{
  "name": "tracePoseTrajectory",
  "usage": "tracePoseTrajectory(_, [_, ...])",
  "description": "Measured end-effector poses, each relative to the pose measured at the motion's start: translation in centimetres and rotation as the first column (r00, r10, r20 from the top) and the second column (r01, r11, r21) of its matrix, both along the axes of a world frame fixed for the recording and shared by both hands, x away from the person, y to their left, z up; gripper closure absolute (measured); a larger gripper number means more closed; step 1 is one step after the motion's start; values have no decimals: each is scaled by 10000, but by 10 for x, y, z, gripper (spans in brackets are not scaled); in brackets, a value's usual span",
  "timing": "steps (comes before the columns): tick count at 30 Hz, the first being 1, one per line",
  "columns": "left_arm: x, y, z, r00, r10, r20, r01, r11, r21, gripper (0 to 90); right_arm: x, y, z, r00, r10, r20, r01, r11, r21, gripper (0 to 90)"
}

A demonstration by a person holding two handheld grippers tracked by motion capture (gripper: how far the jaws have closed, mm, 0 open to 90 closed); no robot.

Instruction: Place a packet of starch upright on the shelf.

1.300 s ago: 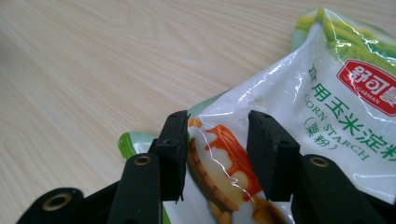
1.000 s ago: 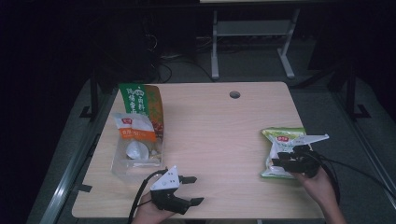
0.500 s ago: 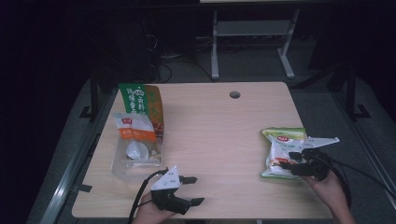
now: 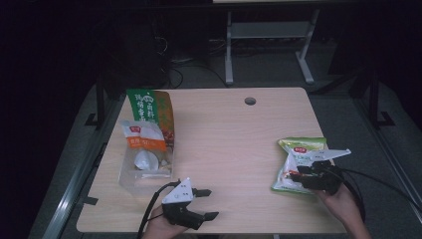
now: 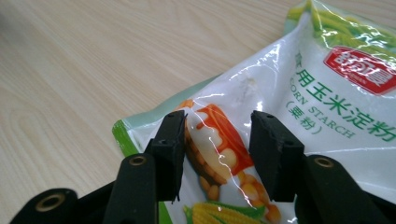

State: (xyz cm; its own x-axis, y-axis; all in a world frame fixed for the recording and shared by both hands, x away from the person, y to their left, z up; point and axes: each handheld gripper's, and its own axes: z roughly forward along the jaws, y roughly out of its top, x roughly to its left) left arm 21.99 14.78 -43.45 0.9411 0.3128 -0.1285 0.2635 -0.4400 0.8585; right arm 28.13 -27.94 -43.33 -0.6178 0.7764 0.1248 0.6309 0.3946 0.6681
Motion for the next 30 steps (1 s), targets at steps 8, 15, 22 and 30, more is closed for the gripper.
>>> tracePoseTrajectory(8, [0, 0, 0, 10000, -4, -3, 4, 10000, 1, 311, -2, 13, -1, 9999, 154, 21, -155, 9997, 195, 579])
tracePoseTrajectory(15, [0, 1, 1, 10000, 14, 37, -14, 10000, 19, 311, -4, 27, -2, 9991, 432, 6, -432, 9985, 330, 582])
tracePoseTrajectory(22, [0, 2, 1, 10000, 58, 29, -58, 10000, 21, 311, -6, 43, -2, 9965, 828, -58, -825, 9956, 445, 593])
tracePoseTrajectory(30, [-1, 1, 0, 10000, -1, 78, 0, 9999, 140, 311, -1, 46, 3, 9944, 1017, -290, -1010, 9946, 246, 568])
